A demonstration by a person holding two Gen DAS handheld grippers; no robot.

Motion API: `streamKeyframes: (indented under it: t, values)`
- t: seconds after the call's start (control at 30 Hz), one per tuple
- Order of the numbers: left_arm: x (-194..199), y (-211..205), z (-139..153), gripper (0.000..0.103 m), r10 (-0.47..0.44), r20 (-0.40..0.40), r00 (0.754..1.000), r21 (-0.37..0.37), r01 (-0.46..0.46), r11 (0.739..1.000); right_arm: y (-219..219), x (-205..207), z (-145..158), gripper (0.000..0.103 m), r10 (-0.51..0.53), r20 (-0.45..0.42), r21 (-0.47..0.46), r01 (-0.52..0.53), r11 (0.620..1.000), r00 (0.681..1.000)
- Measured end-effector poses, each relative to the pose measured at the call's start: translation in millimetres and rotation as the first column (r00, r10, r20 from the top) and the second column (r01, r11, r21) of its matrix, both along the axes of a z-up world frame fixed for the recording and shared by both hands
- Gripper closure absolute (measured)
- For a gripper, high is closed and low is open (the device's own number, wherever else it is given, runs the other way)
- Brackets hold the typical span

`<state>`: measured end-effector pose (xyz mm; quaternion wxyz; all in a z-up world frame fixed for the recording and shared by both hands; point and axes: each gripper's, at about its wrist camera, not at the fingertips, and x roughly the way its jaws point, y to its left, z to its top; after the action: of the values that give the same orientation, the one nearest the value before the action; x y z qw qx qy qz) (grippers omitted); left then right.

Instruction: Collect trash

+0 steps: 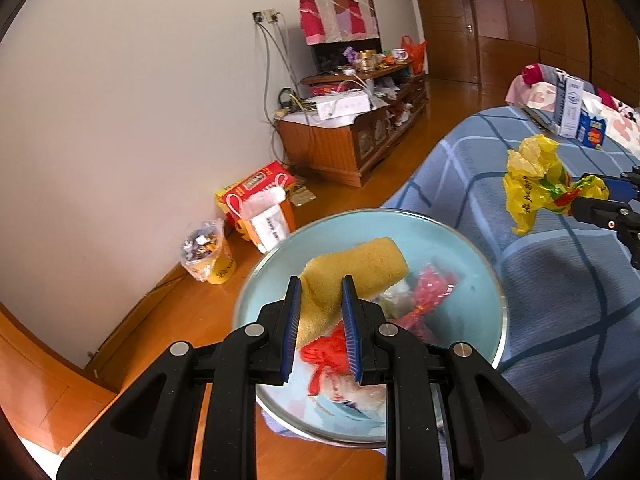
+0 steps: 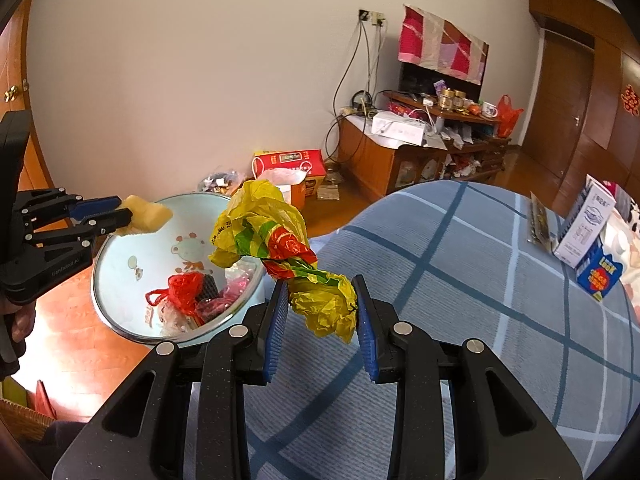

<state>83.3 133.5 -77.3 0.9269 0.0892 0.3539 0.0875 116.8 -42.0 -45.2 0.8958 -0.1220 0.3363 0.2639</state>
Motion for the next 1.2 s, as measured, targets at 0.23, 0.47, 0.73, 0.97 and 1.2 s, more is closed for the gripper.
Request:
streamKeyframes:
  t: [0.23,0.47,0.73,0.97,1.2]
  values:
    - [-3,12,4,0.082,0.034,0.013,0.999,-0.012,-0.034,0.999,18,1,5,0.070,0.041,0.012,-0.013,-0.041,0.999,0.999]
    - [-3,21,5,0.080,0.061,0.019,0.998,-0.025,-0.060,0.998,42,3,6,0.070,0.091,0.016,-0.021,-0.091,0.996,0.996]
    - [-7,27,9,0.046,0.085,0.048,0.995,-0.054,-0.082,0.995,51,2,7,0.051,0.113,0.023,0.008,-0.113,0.994,0.993]
    - [-18,21,22,0.026,0.088,0.092,0.992,-0.073,-0.082,0.994,33,-5,15,0.044,0.070,0.026,0.051,-0.072,0.996,0.997]
    - [-37,8,52,0.017,0.071,0.178,0.981,-0.085,-0.057,0.995,2,-28,38,0.042,0.014,0.073,0.110,-0.022,0.994,0.997]
